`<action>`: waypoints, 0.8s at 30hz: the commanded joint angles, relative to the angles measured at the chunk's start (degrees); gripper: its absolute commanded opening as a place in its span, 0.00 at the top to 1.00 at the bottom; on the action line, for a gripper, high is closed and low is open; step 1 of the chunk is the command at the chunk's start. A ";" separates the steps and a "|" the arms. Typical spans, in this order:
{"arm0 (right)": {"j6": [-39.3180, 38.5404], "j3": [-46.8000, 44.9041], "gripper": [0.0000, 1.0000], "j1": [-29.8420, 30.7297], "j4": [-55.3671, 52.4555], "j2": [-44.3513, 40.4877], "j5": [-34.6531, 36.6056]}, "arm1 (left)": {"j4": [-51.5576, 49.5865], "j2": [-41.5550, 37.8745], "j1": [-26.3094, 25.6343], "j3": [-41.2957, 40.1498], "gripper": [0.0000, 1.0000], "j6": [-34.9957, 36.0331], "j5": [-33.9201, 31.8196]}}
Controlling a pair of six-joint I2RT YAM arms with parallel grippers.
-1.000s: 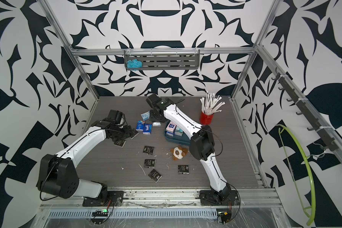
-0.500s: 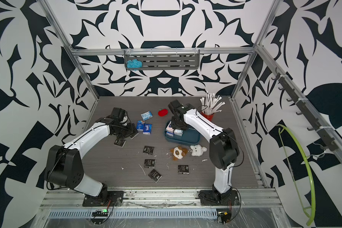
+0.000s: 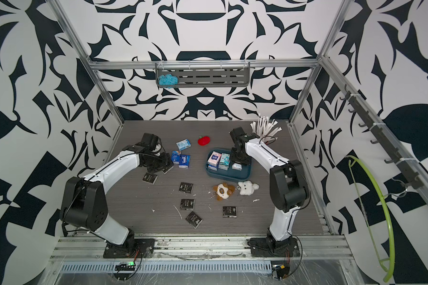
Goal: Put the pocket tissues into the storage box
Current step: Place the pocket tissues in the storage box.
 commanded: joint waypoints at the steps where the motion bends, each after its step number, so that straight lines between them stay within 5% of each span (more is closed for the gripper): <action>1: -3.38 3.88 0.62 0.43 0.67 2.42 -0.24 | -0.03 1.41 0.02 2.66 0.28 -1.39 0.31; 12: -5.51 7.01 0.61 -0.70 1.94 8.98 0.22 | -0.86 2.48 -0.56 4.96 0.28 -1.80 -1.12; 24: -6.67 5.03 0.42 -1.07 2.90 7.52 -0.13 | -1.66 0.49 -2.78 3.20 0.26 -2.00 -2.85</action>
